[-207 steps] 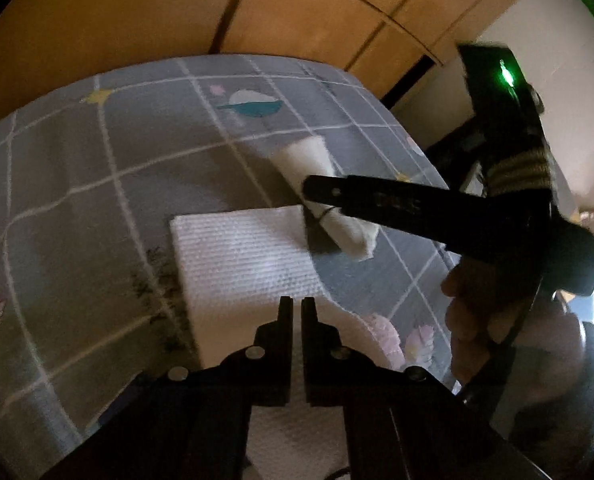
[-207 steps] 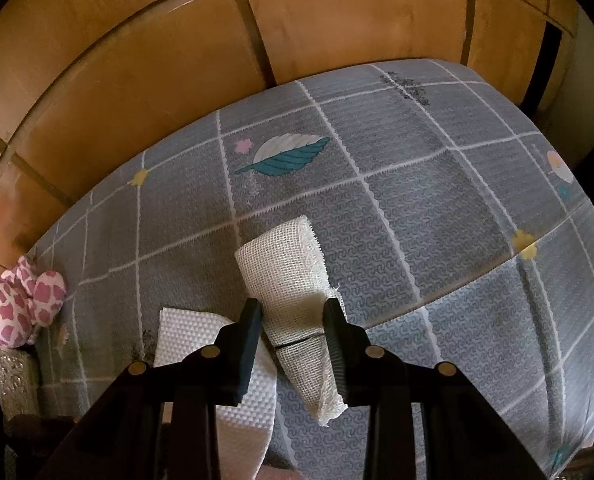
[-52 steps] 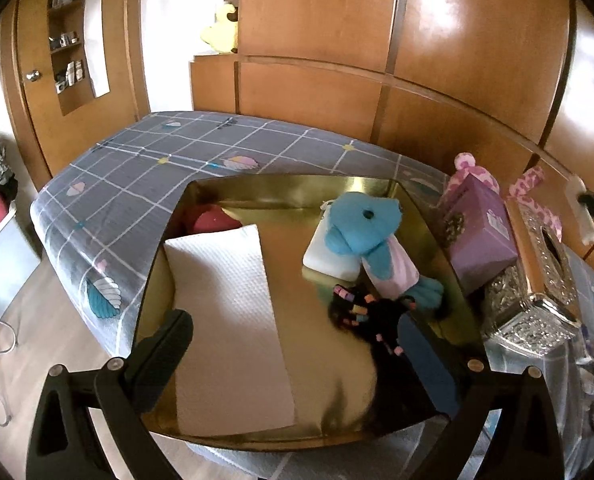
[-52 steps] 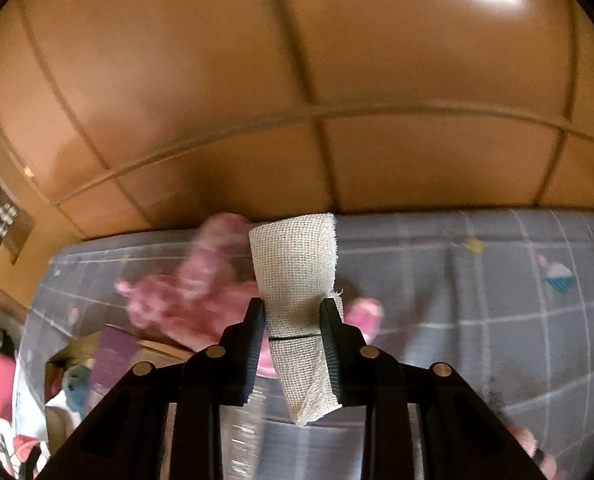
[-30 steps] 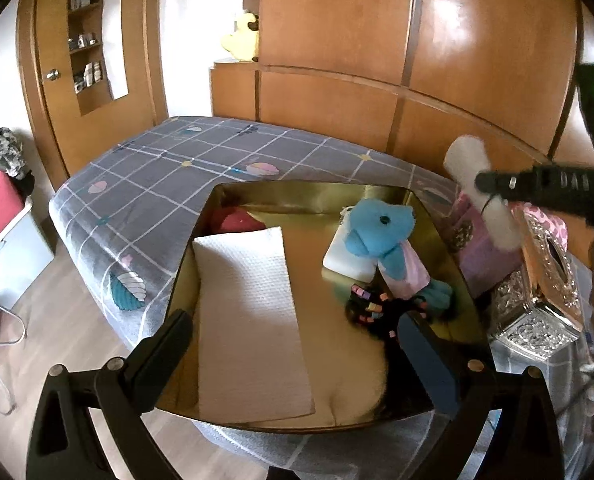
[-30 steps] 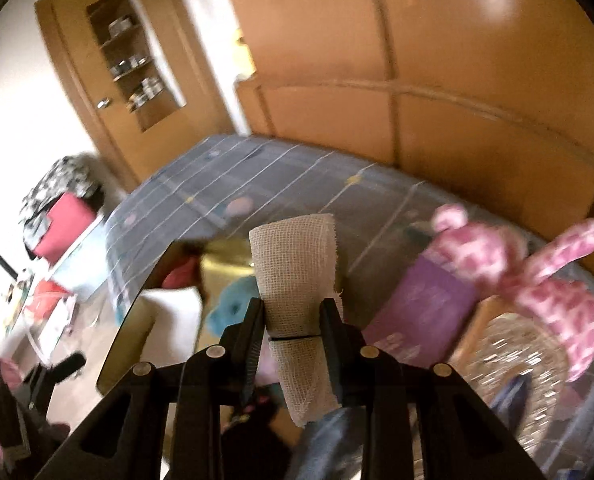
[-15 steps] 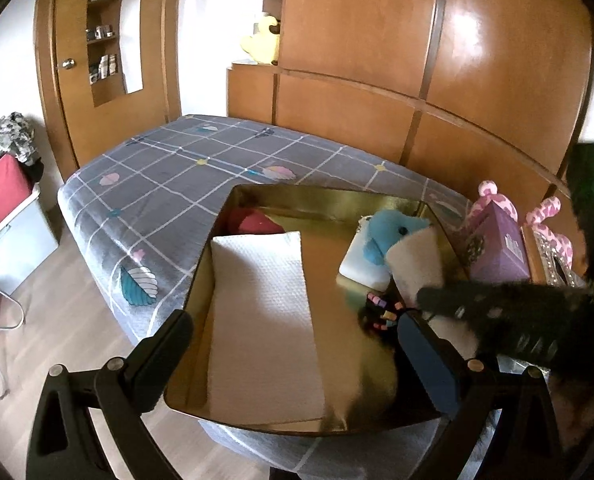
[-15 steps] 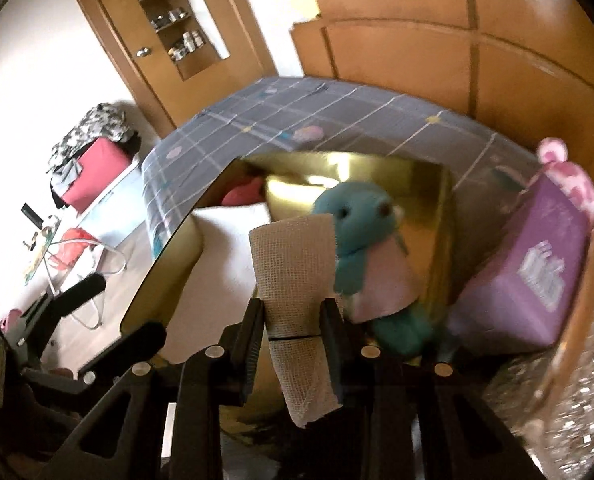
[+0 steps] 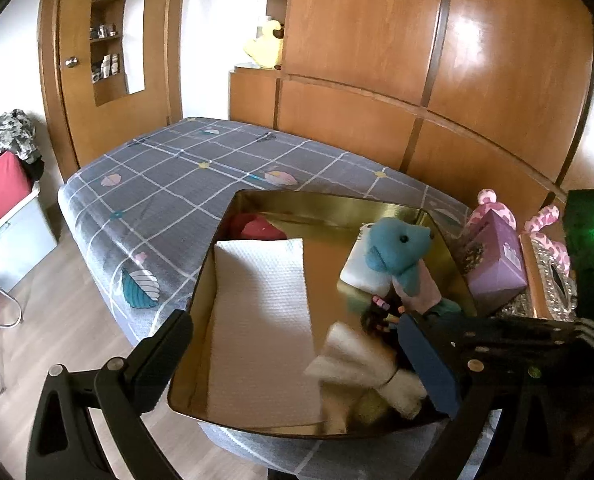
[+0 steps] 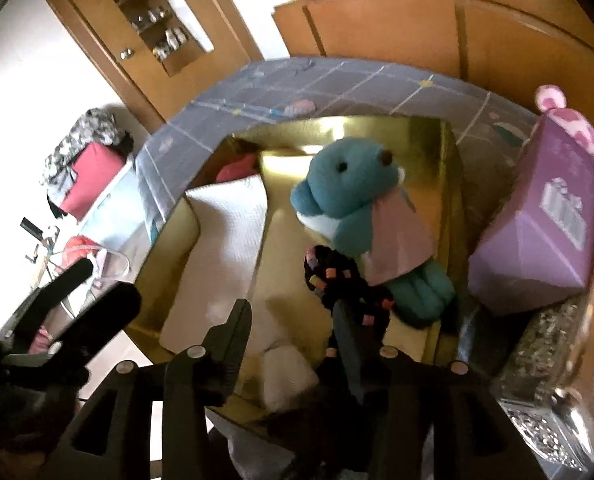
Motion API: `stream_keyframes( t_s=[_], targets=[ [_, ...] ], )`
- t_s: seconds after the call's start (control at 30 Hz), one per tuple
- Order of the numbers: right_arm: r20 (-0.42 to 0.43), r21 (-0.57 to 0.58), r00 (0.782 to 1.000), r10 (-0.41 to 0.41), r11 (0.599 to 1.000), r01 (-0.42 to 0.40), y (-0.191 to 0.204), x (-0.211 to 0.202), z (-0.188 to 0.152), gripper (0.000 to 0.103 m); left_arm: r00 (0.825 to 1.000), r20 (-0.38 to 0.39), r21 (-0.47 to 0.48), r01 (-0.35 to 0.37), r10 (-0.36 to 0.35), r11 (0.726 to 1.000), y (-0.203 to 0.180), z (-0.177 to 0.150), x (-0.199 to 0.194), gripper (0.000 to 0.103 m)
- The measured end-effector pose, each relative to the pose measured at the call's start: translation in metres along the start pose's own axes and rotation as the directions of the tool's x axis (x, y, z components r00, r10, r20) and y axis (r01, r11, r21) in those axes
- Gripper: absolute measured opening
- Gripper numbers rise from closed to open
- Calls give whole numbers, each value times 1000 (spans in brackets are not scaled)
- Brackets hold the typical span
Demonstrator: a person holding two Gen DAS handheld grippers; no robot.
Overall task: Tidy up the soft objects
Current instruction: 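Carry the rolled white towel to the gold tray and open the right tool, then move both tools back to the pile, right tool toward the pink rolled towel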
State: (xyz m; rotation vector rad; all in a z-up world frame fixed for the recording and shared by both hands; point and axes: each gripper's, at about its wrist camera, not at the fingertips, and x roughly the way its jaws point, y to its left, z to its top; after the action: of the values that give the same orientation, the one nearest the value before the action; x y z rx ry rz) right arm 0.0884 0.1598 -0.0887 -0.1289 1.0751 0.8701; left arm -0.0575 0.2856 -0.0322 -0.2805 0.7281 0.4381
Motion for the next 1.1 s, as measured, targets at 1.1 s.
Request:
stream_keyframes(
  t_s=[1.1],
  targets=[
    [333, 131, 865, -376, 927, 352, -78, -169, -75, 43, 990, 59, 200, 114, -128, 973, -63, -5, -32, 103]
  ],
)
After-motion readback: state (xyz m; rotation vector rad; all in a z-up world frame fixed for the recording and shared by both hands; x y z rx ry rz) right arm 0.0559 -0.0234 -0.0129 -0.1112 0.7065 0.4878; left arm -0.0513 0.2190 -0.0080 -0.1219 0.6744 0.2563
